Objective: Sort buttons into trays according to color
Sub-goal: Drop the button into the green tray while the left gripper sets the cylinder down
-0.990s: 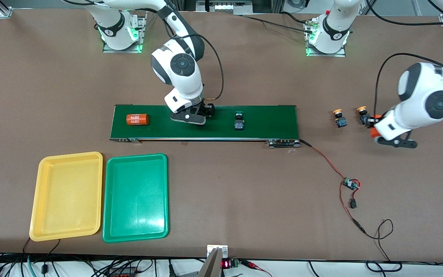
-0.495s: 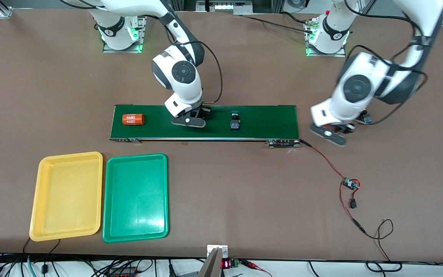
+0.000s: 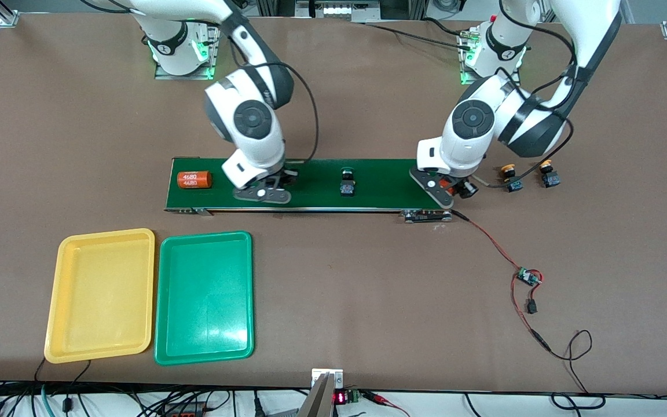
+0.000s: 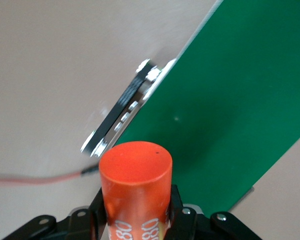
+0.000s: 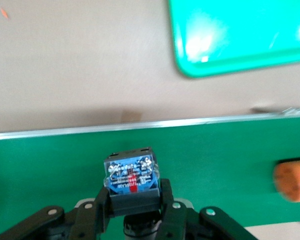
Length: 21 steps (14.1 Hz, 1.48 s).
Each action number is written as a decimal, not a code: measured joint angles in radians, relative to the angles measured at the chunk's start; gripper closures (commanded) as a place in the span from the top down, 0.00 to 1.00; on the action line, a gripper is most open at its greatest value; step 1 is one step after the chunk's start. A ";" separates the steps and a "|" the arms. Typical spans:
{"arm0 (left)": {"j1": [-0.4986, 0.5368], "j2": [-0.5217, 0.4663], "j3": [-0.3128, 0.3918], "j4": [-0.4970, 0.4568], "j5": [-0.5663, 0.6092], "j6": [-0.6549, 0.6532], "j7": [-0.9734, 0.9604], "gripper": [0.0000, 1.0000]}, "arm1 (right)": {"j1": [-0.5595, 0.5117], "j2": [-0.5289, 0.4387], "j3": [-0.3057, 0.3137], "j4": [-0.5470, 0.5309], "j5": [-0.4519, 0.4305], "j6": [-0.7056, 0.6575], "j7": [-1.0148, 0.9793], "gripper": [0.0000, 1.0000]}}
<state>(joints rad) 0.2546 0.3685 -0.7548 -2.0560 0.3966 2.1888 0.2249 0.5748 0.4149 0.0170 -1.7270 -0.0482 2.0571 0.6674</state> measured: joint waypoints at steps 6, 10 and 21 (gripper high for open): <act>-0.097 0.037 0.003 0.015 0.044 0.013 0.245 0.00 | -0.189 0.020 -0.006 0.094 0.000 -0.043 -0.251 0.12; -0.124 0.056 0.005 0.008 0.101 0.002 0.302 0.00 | -0.310 0.170 -0.006 0.194 0.000 0.071 -0.389 0.13; -0.106 -0.011 0.048 0.029 0.146 -0.068 0.307 1.00 | -0.346 0.392 -0.004 0.305 0.000 0.293 -0.425 0.85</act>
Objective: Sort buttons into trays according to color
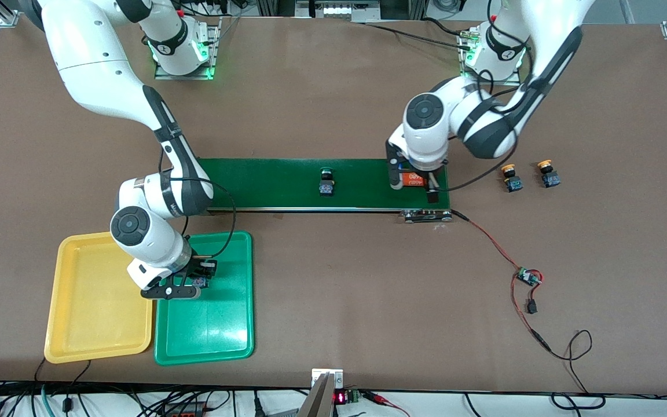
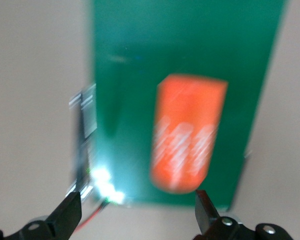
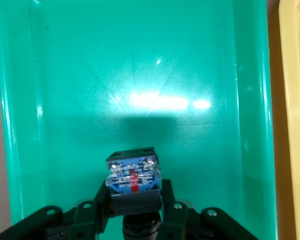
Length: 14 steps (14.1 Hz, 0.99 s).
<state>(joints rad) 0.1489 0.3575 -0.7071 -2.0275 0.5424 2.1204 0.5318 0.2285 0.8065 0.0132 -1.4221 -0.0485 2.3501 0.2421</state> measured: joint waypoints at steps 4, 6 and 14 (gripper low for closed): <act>0.162 -0.066 0.107 0.003 -0.134 -0.003 0.012 1.00 | -0.006 0.000 0.000 0.010 0.000 0.000 -0.016 0.95; 0.193 -0.063 0.172 0.004 -0.216 0.002 -0.007 1.00 | -0.005 -0.004 0.004 0.016 0.000 -0.018 -0.016 0.98; 0.304 -0.041 0.251 -0.037 -0.320 -0.001 -0.519 1.00 | 0.100 -0.225 0.028 -0.172 0.001 -0.174 0.096 0.99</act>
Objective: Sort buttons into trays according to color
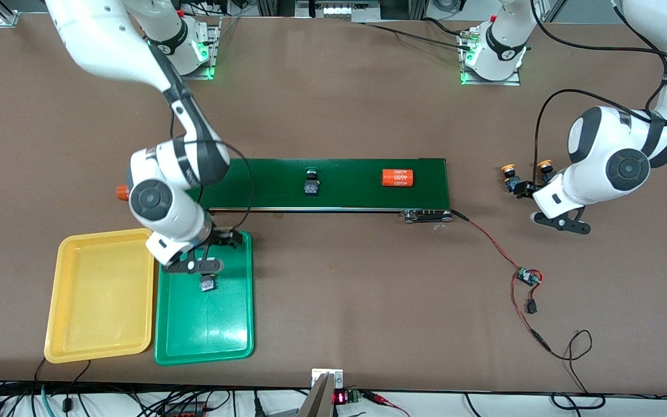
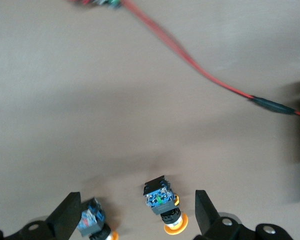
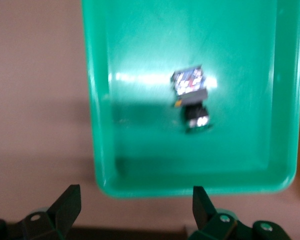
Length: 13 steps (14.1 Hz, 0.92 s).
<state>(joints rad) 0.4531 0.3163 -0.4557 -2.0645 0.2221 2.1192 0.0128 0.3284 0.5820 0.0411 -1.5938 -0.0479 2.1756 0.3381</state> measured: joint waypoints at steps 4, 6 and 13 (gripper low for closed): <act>0.071 0.030 0.001 -0.040 -0.038 0.011 -0.104 1.00 | 0.087 -0.181 0.004 -0.199 0.000 -0.003 0.158 0.99; 0.075 0.041 -0.001 -0.059 -0.091 0.029 -0.146 1.00 | 0.154 -0.216 0.006 -0.235 0.000 -0.002 0.264 0.99; 0.071 0.067 -0.004 -0.173 -0.106 0.166 -0.193 1.00 | 0.280 -0.179 0.007 -0.256 0.000 0.074 0.426 0.99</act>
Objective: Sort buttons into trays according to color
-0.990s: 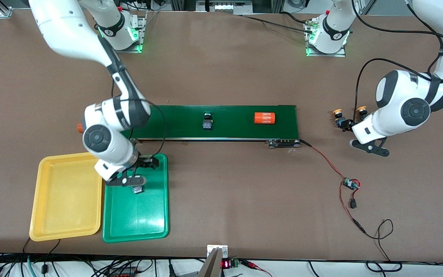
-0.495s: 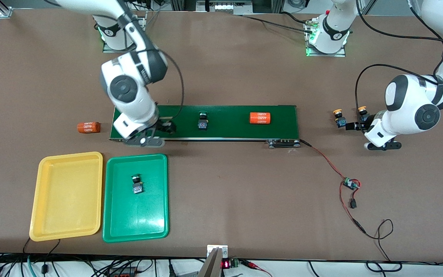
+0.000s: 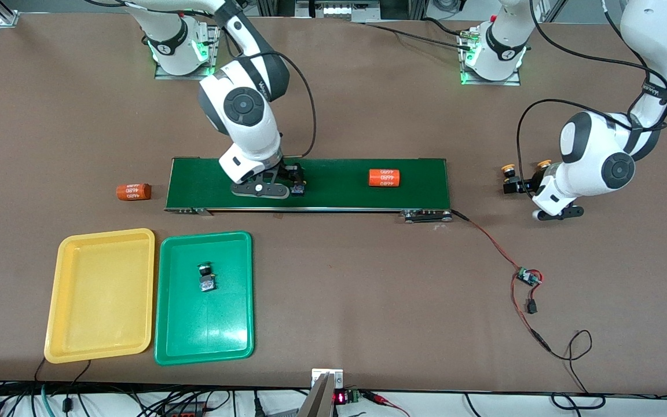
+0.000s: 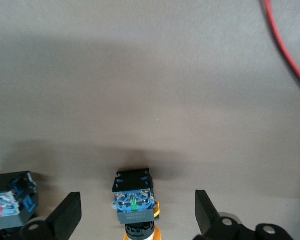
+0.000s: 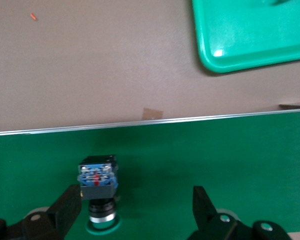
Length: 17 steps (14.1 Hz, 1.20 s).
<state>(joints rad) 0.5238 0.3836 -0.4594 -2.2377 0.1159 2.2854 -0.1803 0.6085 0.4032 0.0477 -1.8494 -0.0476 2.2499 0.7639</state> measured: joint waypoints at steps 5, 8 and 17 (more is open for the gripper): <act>0.003 0.023 0.001 -0.027 0.000 0.002 -0.005 1.00 | 0.032 0.074 0.000 -0.002 0.000 0.096 0.054 0.96; 0.005 0.035 0.002 -0.038 0.000 0.002 -0.007 0.69 | 0.041 0.105 -0.001 -0.002 0.000 0.127 0.062 0.35; 0.039 0.039 -0.005 -0.042 0.000 0.006 -0.005 0.01 | -0.058 0.069 -0.029 0.036 -0.001 0.064 -0.110 0.09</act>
<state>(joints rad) 0.5630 0.4227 -0.4644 -2.2797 0.1156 2.2910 -0.1857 0.5502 0.4722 0.0188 -1.8138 -0.0482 2.3135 0.6544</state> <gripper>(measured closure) 0.568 0.590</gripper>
